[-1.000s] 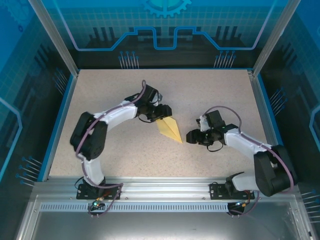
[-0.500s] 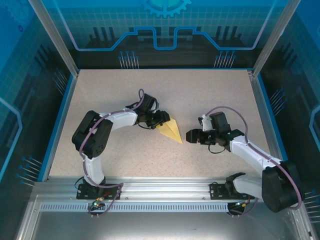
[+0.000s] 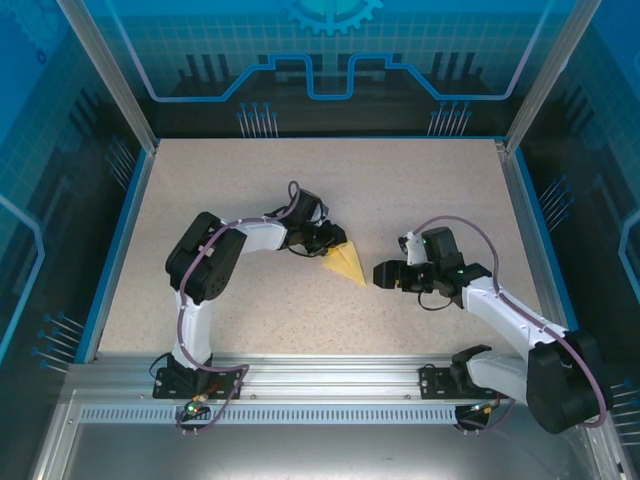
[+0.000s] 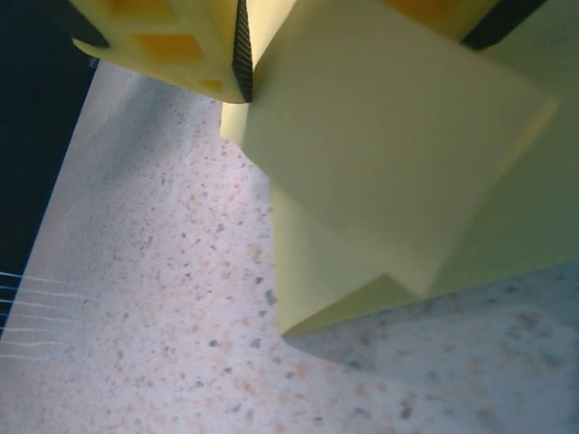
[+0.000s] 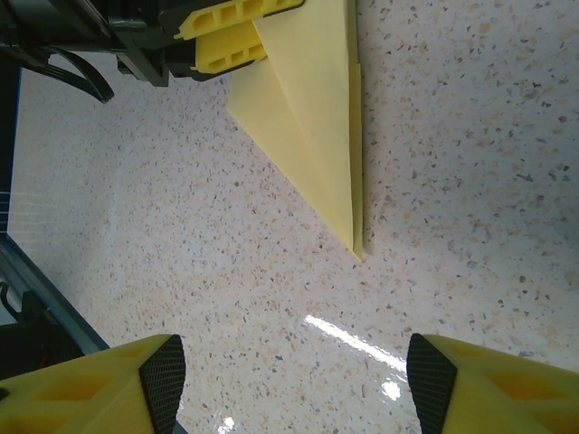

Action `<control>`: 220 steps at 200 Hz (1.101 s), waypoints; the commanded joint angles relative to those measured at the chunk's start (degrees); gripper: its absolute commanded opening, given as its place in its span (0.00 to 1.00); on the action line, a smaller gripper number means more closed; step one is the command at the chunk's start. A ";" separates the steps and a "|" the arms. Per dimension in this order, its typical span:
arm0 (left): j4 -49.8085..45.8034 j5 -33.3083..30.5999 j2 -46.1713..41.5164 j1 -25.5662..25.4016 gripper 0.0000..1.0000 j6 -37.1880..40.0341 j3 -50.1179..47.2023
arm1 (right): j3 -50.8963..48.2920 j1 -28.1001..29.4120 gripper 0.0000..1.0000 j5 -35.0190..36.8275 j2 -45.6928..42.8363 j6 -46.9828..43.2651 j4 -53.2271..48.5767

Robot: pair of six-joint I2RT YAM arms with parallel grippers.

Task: Fold a paper plane with a square sheet of paper (fold left side to right side)
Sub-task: Turn over the paper at the center of the table.

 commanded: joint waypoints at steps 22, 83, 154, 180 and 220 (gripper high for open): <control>1.59 0.65 -5.38 -0.25 0.13 1.93 -1.74 | -0.31 -4.67 0.79 -5.55 -1.08 0.04 3.44; -0.54 0.65 -22.88 -0.27 0.08 7.50 -1.25 | 2.31 -13.62 0.99 -22.23 -1.43 1.64 10.95; 12.20 1.74 -38.07 -1.43 0.10 12.64 -6.84 | 8.42 -12.55 0.99 -36.29 -1.99 9.28 25.32; 15.47 4.74 -38.80 -1.59 0.10 12.29 -8.95 | 9.19 -9.35 0.99 -35.13 -2.13 7.88 25.13; 14.48 6.57 -40.16 -2.06 0.10 13.55 -9.50 | 10.07 -4.85 1.00 -31.91 -1.02 9.28 27.08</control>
